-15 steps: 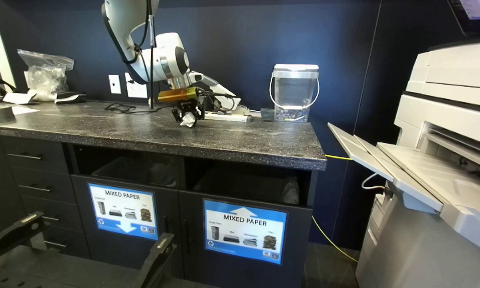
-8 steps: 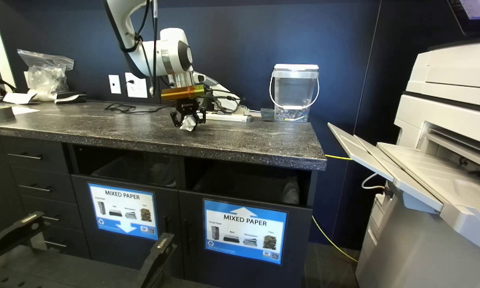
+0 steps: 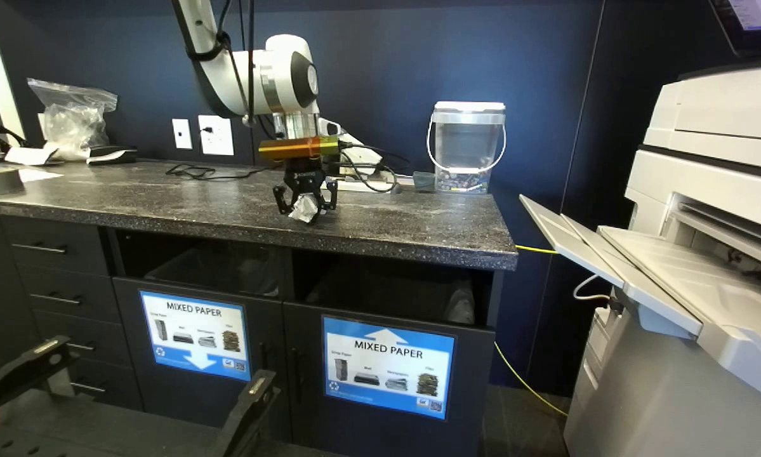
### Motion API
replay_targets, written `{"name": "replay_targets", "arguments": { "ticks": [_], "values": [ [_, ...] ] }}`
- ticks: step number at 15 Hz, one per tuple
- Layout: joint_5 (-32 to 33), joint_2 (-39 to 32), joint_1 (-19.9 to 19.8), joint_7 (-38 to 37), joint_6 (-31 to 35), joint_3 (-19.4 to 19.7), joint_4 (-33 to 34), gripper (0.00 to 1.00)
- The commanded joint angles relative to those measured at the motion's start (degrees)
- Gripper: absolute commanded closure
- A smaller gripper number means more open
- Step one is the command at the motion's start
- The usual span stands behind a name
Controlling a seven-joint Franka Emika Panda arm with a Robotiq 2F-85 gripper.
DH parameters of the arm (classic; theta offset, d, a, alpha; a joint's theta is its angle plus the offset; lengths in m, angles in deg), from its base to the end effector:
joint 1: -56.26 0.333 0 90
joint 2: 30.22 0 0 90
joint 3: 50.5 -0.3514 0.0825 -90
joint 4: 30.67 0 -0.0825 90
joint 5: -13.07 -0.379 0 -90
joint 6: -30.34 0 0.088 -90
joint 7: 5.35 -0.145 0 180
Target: Place the papers on the counter inside the bin on the right
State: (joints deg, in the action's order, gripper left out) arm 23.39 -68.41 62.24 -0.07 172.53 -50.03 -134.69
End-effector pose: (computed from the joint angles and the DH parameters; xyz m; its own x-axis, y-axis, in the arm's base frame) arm 0.6650 0.0610 0.1644 0.9454 0.3254 -0.0194 0.3254 -0.9387 0.1135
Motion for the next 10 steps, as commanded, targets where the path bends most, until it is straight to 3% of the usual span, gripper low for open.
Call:
{"name": "replay_targets", "arguments": {
  "ticks": [1,7,10],
  "values": [
    [-0.25,8.58,-2.36,0.70,3.62,-0.56,-13.96,0.86],
    [-0.94,17.11,-5.97,2.18,8.22,-0.40,-32.39,0.86],
    [-0.28,19.57,-7.35,0.66,16.20,1.26,-42.54,0.86]
  ]
}}
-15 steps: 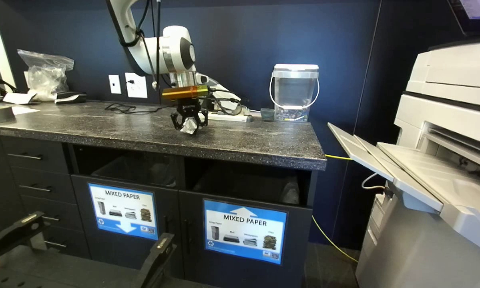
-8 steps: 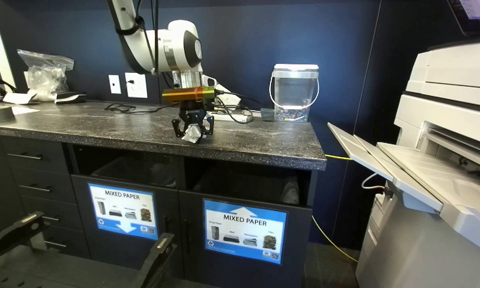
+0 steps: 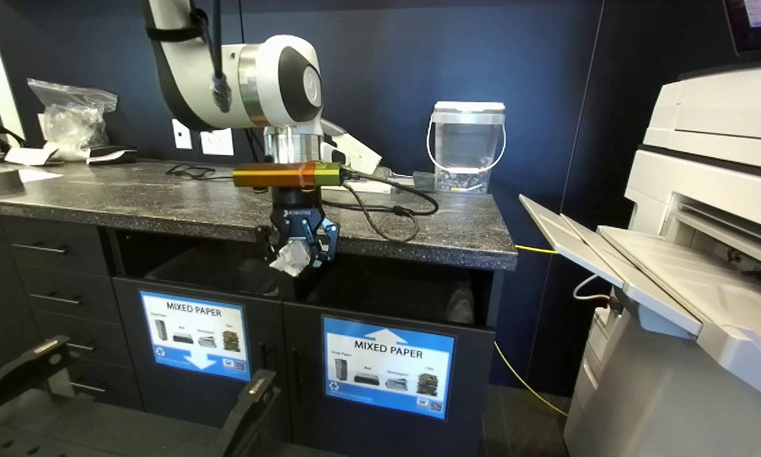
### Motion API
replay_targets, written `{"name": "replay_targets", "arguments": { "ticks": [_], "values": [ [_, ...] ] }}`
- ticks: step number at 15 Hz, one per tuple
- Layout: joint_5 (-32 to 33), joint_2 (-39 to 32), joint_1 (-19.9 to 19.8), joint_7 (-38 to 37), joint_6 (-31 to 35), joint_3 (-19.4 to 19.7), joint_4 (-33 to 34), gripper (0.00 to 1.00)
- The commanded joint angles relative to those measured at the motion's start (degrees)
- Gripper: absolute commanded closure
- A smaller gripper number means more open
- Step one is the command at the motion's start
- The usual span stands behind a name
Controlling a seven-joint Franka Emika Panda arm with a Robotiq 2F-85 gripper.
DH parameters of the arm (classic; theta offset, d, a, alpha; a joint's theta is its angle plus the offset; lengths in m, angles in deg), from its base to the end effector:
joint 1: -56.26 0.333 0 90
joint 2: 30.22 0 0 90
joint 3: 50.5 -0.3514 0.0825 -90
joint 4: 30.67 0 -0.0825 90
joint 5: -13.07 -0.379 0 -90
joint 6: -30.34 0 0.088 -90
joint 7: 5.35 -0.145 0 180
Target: Place the papers on the counter inside the bin on the right
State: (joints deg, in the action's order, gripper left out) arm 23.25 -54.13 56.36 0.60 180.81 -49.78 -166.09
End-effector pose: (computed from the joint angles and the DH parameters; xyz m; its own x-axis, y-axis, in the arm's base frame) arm 0.4933 -0.0049 0.1385 0.9553 0.2448 -0.1657 0.2562 -0.9653 0.0505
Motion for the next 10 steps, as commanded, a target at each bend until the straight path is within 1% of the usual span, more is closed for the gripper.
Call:
{"name": "replay_targets", "arguments": {
  "ticks": [1,2,3,5,7,8,10],
  "values": [
    [-0.74,5.25,-2.43,-0.12,12.92,1.37,-14.64,0.86],
    [-1.38,5.73,-3.20,-0.33,17.60,1.66,-18.26,0.86],
    [-2.62,5.17,-4.27,-0.21,22.07,1.47,-20.32,0.86],
    [-5.73,1.83,-7.75,0.22,31.57,-0.70,-22.21,0.86],
    [-7.28,-2.98,-12.44,-0.86,40.67,-4.76,-21.71,0.86],
    [-6.86,-6.28,-14.31,-2.15,44.97,-6.60,-20.30,0.86],
    [-5.27,-12.25,-15.18,-4.41,52.64,-7.36,-17.72,0.86]
  ]
}}
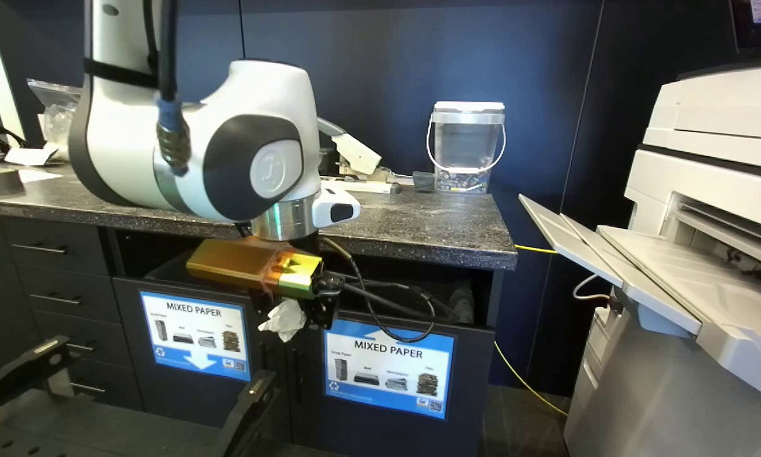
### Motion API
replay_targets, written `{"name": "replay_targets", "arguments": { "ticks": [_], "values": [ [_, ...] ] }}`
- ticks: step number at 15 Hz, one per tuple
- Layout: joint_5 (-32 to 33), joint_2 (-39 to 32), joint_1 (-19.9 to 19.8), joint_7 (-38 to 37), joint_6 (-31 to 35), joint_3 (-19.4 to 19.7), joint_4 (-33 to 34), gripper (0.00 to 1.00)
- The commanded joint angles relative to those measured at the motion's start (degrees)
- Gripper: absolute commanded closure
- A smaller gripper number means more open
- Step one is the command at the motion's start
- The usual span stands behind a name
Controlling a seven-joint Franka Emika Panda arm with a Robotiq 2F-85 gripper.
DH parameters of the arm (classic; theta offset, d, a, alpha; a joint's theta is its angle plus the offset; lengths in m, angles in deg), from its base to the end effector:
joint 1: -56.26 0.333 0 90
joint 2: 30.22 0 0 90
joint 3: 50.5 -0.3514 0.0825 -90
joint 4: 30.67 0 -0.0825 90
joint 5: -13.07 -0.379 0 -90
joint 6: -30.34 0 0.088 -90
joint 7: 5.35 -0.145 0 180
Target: Place the papers on the counter inside the bin on the right
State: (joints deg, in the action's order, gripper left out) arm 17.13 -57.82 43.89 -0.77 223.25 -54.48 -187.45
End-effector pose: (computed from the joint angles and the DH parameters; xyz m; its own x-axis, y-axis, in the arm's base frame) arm 0.3955 -0.0452 0.0925 0.9880 -0.0084 0.1541 -0.0046 -0.9997 -0.0252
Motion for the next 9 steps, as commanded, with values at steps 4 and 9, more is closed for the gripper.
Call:
{"name": "replay_targets", "arguments": {
  "ticks": [4,9],
  "values": [
    [-2.72,-18.99,3.28,-5.10,21.97,1.19,10.99,0.86],
    [-10.04,-27.59,6.49,-10.58,30.24,2.10,22.13,0.86]
  ]
}}
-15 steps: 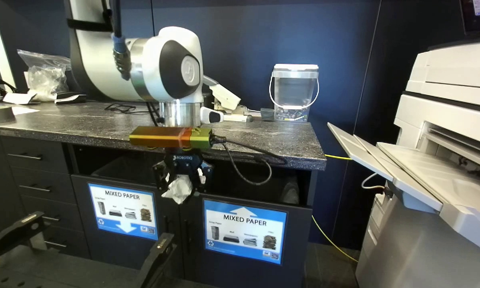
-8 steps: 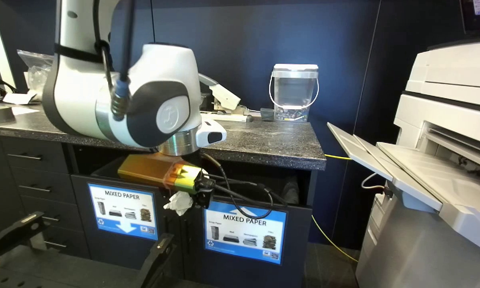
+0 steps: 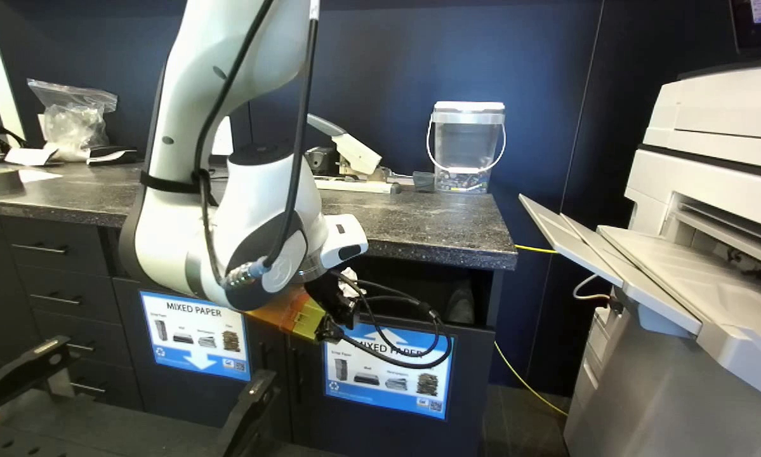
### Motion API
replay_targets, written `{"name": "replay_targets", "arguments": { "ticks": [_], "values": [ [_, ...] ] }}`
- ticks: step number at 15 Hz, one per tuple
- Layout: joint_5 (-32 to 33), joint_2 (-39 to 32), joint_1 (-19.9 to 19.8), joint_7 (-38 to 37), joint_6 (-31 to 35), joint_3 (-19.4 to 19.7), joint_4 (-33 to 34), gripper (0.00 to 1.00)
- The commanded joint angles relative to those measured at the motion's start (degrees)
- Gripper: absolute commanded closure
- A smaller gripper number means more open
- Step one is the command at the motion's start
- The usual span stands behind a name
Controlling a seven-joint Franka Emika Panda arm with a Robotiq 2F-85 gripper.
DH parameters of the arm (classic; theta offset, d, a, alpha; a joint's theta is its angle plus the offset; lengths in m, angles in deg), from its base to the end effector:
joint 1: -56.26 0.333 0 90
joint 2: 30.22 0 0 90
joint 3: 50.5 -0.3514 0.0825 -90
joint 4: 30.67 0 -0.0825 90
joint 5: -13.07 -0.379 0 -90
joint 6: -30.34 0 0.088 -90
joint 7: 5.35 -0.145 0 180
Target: Place the papers on the counter inside the bin on the right
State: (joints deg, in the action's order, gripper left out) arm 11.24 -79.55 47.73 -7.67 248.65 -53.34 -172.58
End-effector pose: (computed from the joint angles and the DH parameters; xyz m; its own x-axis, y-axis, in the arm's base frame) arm 0.4694 -0.0483 0.0229 0.8722 -0.1853 0.4528 -0.1827 -0.9819 -0.0497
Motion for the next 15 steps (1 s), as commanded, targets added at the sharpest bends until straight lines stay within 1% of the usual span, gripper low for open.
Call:
{"name": "replay_targets", "arguments": {
  "ticks": [1,2,5,6,8,9,11,15],
  "values": [
    [-5.44,-7.40,3.09,-4.77,5.42,0.84,9.56,0.86],
    [-6.84,-8.91,3.90,-5.34,5.92,0.97,11.77,0.87],
    [-9.64,-12.55,4.61,-7.88,6.40,0.41,17.57,0.86],
    [-10.17,-13.51,4.52,-8.85,7.38,0.20,18.84,0.87],
    [-11.14,-15.60,4.07,-11.04,9.63,-0.48,21.29,0.87],
    [-10.54,-16.45,3.45,-11.99,10.04,-1.01,22.54,0.86],
    [-11.05,-18.01,4.01,-12.69,10.65,-1.05,25.18,0.86],
    [-3.58,-21.51,2.07,-13.25,11.07,-2.89,31.49,0.86]
  ]
}}
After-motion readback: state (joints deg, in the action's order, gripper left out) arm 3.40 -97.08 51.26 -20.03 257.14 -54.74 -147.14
